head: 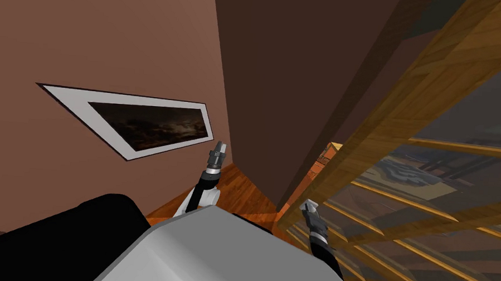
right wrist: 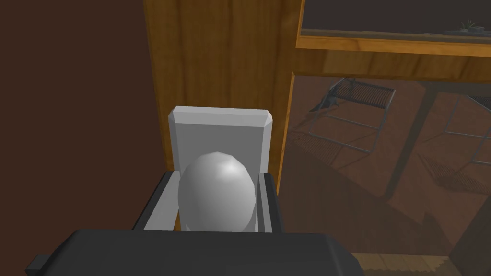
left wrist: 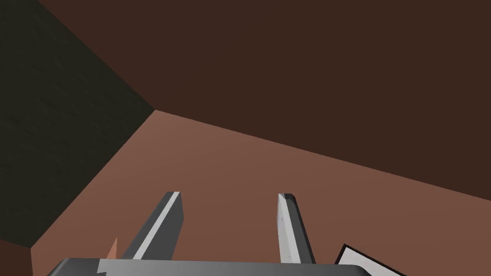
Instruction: Pull the door open
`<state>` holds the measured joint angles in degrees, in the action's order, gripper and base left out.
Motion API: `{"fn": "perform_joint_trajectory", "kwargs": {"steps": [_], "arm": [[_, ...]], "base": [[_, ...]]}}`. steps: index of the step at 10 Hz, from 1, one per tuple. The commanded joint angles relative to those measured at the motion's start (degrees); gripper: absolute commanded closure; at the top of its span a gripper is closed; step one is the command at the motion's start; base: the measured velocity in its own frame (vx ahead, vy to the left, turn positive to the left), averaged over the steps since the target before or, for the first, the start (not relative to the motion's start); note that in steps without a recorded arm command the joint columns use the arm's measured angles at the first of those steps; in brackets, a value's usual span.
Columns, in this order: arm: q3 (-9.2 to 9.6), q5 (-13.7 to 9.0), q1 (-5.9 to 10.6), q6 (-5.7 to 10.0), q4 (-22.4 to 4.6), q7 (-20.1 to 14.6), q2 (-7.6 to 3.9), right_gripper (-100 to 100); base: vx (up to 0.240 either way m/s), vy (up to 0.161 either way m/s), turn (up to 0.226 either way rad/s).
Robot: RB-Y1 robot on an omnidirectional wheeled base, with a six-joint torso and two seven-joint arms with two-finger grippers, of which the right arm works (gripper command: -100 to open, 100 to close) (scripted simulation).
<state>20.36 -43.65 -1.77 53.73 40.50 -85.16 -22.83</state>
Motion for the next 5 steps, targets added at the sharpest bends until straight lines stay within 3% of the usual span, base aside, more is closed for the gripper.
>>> {"fn": "perform_joint_trajectory", "kwargs": {"steps": [1,4,5], "arm": [[1.30,0.6,-0.33,0.83,0.1,-1.5,-0.78,100],[3.71,1.5,-1.33,1.69,0.9,-4.0,-2.48,100],[3.34,1.4,-1.03,1.44,0.4,-3.5,-2.13,100]], "base": [[-0.227,-0.047,0.115],[-0.259,-0.029,0.117],[-0.103,-0.009,0.024]]}}
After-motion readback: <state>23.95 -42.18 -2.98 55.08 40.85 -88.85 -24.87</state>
